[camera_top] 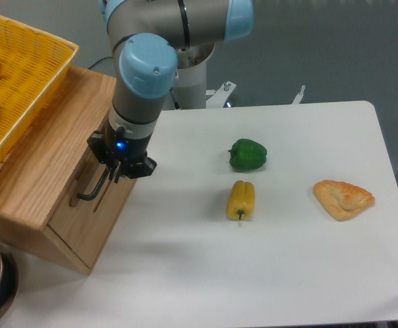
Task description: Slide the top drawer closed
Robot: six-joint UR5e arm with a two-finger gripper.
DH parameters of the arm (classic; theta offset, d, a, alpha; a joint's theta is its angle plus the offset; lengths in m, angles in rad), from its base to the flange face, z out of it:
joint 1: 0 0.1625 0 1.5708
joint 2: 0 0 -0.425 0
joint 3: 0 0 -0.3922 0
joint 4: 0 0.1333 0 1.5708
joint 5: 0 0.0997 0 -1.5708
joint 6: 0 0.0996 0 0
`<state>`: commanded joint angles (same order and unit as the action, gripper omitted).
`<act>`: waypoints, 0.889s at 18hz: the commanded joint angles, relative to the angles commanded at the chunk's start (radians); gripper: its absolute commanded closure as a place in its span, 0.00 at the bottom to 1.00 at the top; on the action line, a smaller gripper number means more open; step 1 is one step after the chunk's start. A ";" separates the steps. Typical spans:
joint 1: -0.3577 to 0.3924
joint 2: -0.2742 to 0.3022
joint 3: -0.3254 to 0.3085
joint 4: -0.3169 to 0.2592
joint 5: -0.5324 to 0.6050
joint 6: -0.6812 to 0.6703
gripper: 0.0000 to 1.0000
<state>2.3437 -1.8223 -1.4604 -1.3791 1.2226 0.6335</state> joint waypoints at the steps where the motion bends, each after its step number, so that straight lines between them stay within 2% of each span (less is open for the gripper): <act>1: 0.021 -0.005 0.009 0.006 0.002 0.005 0.79; 4: 0.081 -0.023 0.014 0.046 0.005 0.055 0.76; 7: 0.130 -0.049 0.015 0.103 0.050 0.132 0.69; 11: 0.184 -0.092 0.019 0.164 0.107 0.257 0.51; 16: 0.250 -0.113 0.020 0.167 0.132 0.468 0.22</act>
<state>2.5939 -1.9358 -1.4404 -1.2119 1.3544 1.1011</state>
